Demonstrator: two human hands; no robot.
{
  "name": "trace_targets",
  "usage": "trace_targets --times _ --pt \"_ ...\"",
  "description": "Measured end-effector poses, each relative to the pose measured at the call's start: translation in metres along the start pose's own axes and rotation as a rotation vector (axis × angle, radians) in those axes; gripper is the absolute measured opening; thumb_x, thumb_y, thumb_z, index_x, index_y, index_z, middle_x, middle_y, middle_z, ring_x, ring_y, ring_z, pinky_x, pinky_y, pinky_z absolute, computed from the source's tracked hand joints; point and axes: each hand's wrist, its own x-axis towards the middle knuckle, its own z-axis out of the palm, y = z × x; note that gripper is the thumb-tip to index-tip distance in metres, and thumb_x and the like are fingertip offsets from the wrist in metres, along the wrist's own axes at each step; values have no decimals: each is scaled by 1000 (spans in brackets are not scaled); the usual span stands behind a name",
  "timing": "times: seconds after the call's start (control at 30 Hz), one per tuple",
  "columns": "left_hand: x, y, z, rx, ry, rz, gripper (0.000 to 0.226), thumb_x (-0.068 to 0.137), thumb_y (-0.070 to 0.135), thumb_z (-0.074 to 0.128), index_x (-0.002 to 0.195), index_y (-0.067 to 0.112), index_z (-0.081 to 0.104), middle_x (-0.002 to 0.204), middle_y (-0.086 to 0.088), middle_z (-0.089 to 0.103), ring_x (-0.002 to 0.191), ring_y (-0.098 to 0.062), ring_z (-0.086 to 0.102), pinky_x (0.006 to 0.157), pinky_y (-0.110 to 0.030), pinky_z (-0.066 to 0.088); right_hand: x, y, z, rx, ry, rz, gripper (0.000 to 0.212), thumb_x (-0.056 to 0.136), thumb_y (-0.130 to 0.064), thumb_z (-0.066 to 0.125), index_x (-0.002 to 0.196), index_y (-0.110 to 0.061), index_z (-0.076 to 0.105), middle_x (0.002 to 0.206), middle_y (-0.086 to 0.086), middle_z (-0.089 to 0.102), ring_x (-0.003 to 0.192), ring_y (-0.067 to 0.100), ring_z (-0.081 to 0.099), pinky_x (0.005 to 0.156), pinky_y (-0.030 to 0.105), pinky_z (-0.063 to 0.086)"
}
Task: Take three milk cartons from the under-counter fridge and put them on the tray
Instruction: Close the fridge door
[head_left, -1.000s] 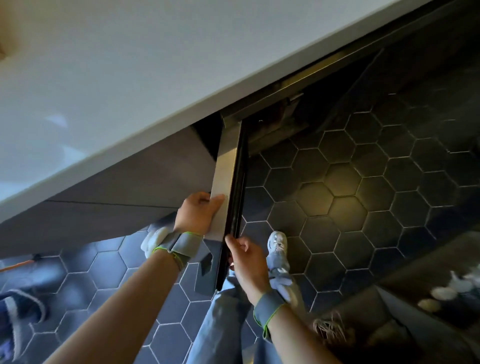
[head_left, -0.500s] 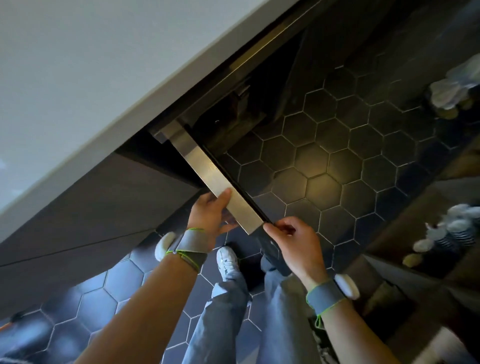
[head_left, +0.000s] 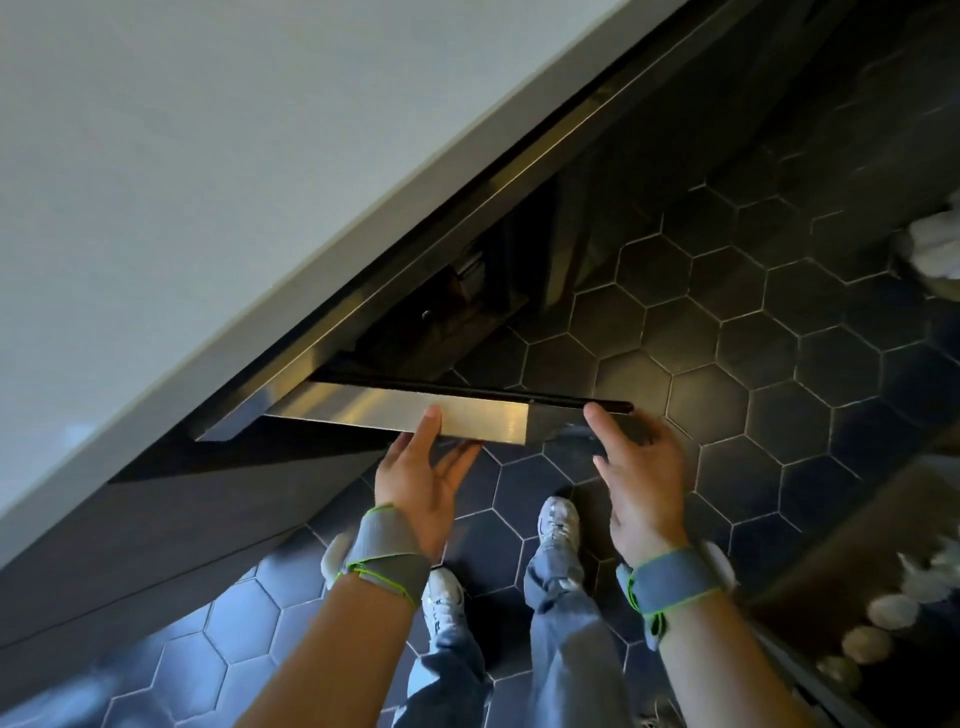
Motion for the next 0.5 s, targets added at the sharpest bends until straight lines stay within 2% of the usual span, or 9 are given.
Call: trace_targets --times 0.1,0.2,0.27,0.3,0.37,0.4,0.43,0.5 --pt "8 9 22 -74 31 7 39 99 17 59 134 1 54 109 -16 68 101 -30 68 81 -36 61 34 -22 22 12 -24 -77 14 84 -17 80 90 -13 69 77 -2 70 72 10 62 70 26 49" --pt "19 20 42 -130 60 8 35 98 18 60 127 -2 58 127 -19 63 115 -31 64 81 -36 61 64 -40 44 17 -77 -121 27 83 -16 80 102 0 69 85 8 70 74 13 63 66 22 51" --pt "29 26 55 -153 45 2 26 99 18 58 117 0 61 132 -17 61 107 -28 66 81 -35 61 85 -52 60 -1 -111 -135 29 83 -19 80 106 -4 70 84 3 72 71 8 64 68 23 51" --pt "34 29 58 -164 37 -1 26 99 18 58 118 0 61 135 -16 59 107 -28 65 86 -33 60 93 -58 68 -13 -129 -128 31 83 -21 79 110 -7 69 88 2 73 74 7 67 72 26 52" --pt "38 33 65 -185 38 -10 39 99 21 57 133 3 56 142 -16 56 119 -28 62 97 -34 52 107 -64 82 -62 -159 -107 48 83 -28 78 125 -10 64 117 11 71 100 15 70 90 37 56" --pt "42 37 70 -207 33 -11 44 99 22 57 139 5 53 143 -16 55 122 -29 61 97 -34 52 116 -69 89 -106 -176 -105 61 83 -35 77 135 -11 58 137 15 60 118 22 65 101 41 52" --pt "41 40 68 -238 25 -6 47 99 23 57 142 8 51 144 -16 54 120 -28 63 95 -31 54 115 -70 96 -153 -196 -97 72 82 -42 75 144 -14 51 152 15 46 132 27 54 108 40 47" --pt "47 43 74 -328 -4 1 48 99 22 56 145 10 48 144 -14 55 101 -25 72 87 -29 58 122 -74 109 -190 -199 -84 87 80 -52 73 153 -20 38 162 10 28 144 27 39 104 28 38"
